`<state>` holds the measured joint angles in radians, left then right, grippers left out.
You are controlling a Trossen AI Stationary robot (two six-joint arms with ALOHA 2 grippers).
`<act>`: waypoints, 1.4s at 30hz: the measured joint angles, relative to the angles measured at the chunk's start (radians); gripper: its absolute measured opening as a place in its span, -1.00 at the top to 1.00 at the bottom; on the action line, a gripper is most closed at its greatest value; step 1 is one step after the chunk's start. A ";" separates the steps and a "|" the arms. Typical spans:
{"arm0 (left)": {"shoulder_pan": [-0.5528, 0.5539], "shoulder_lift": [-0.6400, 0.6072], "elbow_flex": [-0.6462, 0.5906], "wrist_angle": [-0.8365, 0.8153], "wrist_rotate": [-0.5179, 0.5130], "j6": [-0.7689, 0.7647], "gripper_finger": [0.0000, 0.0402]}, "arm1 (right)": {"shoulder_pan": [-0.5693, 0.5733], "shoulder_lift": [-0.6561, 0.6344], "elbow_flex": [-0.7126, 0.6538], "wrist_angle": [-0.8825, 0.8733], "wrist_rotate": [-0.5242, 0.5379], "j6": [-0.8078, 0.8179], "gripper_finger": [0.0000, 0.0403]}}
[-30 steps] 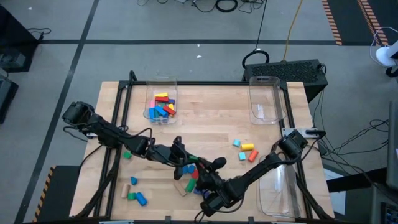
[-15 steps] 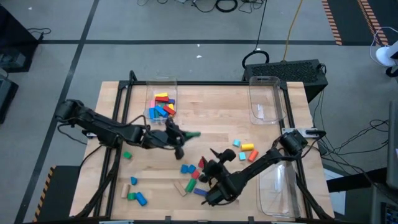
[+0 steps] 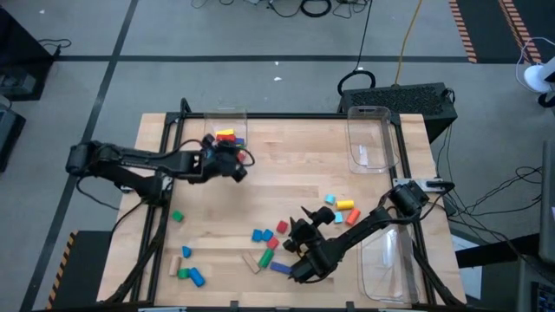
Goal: Sort blocks by size
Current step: Put the green rectangle block into the top left transparent bin, then put the brown rectangle block into the top left transparent bin
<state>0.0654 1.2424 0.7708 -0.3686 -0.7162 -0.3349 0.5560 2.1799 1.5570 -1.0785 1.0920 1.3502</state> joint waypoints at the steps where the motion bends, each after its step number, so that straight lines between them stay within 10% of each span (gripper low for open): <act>1: 0.020 0.003 0.000 -0.008 -0.002 0.000 0.70 | 0.000 0.000 -0.007 0.008 0.000 0.000 -0.15; 30: 0.215 0.004 -0.131 -0.007 0.008 -0.014 0.35 | -0.007 0.000 -0.014 0.260 -0.024 -0.275 -0.15; 42: -0.081 -0.182 -0.060 0.004 0.090 0.078 0.34 | -0.044 -0.015 -0.015 0.417 -0.244 -0.560 -0.15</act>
<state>-0.0160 1.0599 0.7113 -0.3643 -0.6263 -0.2567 0.5118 2.1651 1.5417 -0.6612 0.8479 0.7898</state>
